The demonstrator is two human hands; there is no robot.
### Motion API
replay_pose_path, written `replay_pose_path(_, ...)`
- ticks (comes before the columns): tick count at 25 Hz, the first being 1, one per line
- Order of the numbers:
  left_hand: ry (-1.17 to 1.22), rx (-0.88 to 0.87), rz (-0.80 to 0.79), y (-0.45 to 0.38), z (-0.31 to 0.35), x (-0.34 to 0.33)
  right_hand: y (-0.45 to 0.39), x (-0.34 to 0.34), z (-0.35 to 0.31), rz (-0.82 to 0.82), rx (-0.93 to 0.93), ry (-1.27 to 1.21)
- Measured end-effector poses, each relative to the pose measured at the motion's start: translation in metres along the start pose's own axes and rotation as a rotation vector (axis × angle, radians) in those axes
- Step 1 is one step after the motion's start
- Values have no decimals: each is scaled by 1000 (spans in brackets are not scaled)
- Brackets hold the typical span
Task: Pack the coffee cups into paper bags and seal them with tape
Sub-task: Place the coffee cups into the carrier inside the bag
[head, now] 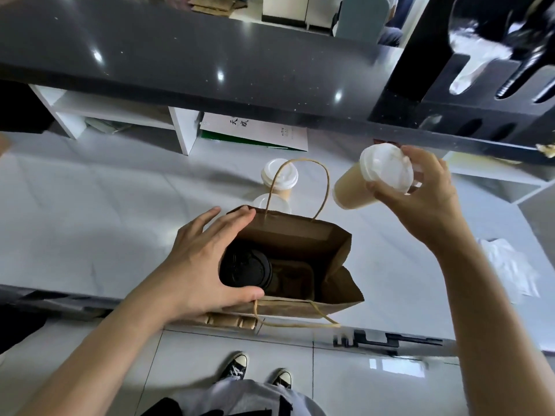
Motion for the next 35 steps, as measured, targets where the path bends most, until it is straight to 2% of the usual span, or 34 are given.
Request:
replay_pose_path(5, -15, -1, 7, -4, -2, -1, 24, 33, -18, 56, 54, -54)
replay_pose_path(9, -4, 4, 10, -4, -3, -2, 40, 56, -31, 68, 88, -206)
replay_pose_path(12, -9, 0, 0, -5, -4, -3, 52, 64, -43, -14, 142, -360)
replay_pose_path(15, -13, 3, -6, -4, -6, -3, 63, 58, -54, -189, 207, -406)
replay_pose_path(18, 3, 7, -3, -4, -6, -3, 74, 35, -62, -356, 257, -291)
replay_pose_path(20, 24, 9, 3, -4, -6, -3, 82, 17, -67, -411, 276, -204)
replay_pose_path(35, -3, -21, -15, -4, -10, -4, 90, -51, -67, -600, 375, 516)
Point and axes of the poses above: each hand's wrist, its own y-axis away from the middle knuckle, its own x-axis out of the back of the hand, z = x × y, the point moved 1 cm from there along -y, towards the middle knuckle, and after that the axes turned 2 degrees about x, right-handed, at the moved point
